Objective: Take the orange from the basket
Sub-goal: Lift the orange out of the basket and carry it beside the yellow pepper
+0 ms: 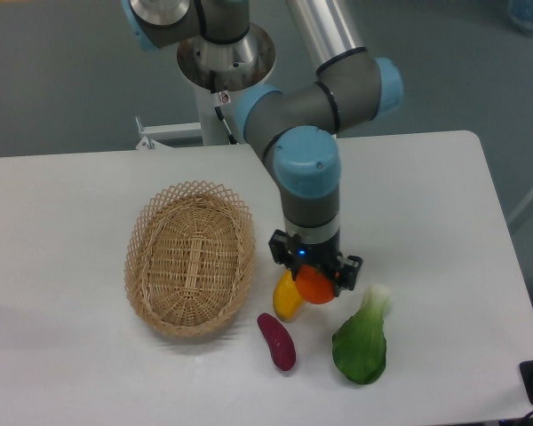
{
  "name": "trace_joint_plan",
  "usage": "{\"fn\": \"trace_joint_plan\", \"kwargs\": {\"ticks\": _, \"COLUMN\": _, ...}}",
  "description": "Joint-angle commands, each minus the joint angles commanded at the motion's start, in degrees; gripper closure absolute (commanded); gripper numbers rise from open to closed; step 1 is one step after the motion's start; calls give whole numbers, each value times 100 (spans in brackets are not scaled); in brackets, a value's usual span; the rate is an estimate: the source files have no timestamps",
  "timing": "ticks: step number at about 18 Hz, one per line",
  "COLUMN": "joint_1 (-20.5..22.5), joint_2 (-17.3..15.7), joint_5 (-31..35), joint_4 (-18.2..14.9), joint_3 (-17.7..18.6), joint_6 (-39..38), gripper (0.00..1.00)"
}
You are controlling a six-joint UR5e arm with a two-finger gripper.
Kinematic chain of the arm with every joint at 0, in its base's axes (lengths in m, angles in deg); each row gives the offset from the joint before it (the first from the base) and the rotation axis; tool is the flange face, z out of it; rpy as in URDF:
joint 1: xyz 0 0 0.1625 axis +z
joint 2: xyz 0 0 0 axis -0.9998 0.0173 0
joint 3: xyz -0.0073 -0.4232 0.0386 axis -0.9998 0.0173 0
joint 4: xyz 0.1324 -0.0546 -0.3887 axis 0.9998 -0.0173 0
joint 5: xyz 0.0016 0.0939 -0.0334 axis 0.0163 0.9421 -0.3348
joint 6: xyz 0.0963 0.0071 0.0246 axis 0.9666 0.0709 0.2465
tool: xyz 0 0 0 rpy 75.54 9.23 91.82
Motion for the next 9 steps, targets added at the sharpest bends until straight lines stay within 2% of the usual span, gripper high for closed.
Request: {"fn": "trace_joint_plan", "kwargs": {"ticks": 9, "joint_1": 255, "joint_2": -9, "joint_5": 9, "joint_4": -9, "joint_3": 9, "joint_6": 1030, "gripper": 63}}
